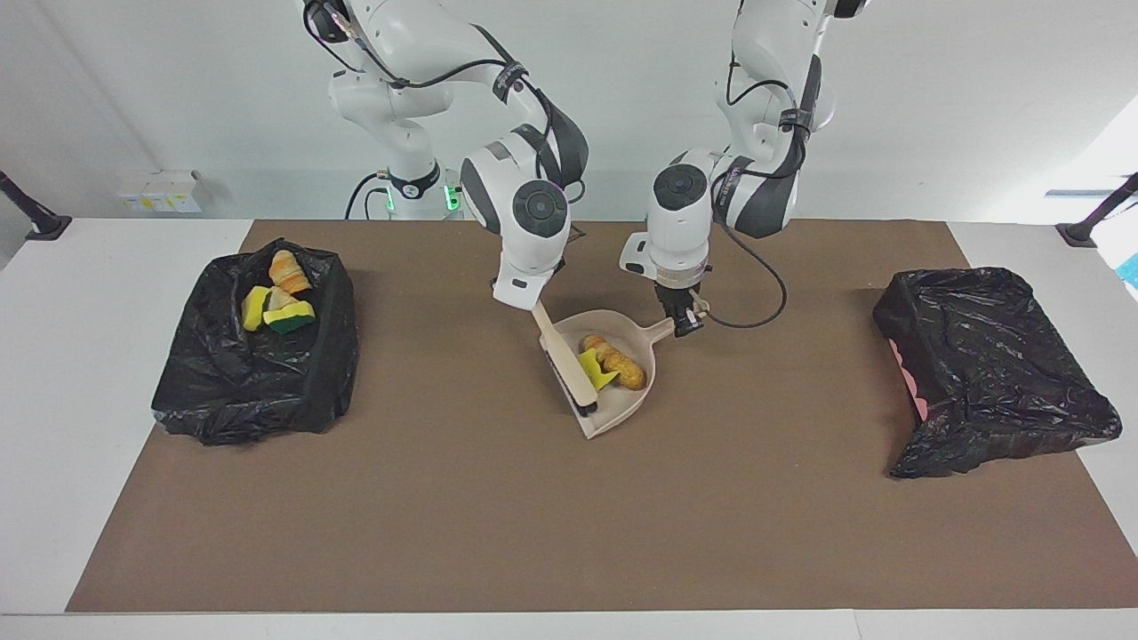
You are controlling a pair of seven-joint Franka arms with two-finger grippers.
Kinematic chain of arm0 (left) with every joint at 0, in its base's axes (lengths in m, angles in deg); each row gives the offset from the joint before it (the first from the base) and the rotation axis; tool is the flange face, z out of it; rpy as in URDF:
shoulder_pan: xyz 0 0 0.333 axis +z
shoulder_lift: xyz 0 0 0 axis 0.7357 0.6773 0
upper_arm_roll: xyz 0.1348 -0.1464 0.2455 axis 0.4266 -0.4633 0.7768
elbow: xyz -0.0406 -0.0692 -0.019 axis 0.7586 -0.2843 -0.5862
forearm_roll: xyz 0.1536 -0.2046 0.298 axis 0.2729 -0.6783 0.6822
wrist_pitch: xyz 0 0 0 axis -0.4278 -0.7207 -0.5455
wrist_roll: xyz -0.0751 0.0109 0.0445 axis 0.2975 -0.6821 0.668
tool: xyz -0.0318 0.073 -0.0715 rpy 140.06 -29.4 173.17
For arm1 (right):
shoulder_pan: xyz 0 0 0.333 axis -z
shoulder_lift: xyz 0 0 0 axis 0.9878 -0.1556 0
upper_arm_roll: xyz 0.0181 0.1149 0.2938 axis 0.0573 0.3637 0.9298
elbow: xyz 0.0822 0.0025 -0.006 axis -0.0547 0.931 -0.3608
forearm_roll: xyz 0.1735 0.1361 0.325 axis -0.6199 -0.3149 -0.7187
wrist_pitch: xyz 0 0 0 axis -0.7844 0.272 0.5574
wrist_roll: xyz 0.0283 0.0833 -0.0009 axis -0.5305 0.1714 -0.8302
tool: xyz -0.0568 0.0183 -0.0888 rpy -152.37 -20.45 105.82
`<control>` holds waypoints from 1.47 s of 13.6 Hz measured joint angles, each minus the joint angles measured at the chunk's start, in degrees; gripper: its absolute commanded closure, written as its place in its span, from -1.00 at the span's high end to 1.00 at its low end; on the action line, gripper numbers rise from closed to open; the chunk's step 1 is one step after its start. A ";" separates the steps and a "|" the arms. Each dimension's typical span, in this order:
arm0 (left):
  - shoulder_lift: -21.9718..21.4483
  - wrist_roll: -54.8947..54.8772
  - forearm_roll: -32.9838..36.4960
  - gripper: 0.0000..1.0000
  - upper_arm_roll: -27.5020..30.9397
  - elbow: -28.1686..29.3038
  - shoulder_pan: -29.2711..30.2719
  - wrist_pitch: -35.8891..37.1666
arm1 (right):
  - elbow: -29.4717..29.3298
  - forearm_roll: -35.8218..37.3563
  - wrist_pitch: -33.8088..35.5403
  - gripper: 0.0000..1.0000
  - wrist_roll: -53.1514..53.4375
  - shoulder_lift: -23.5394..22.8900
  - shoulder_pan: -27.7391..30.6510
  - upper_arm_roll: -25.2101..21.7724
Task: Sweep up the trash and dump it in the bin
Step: 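Carry the dustpan to the near trash bag while the right gripper drops the brush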
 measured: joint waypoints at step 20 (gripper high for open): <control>0.01 -37.82 -5.99 -1.00 0.08 -13.79 25.36 8.13 | 10.36 -13.09 -3.37 -1.00 44.87 17.77 -21.46 0.65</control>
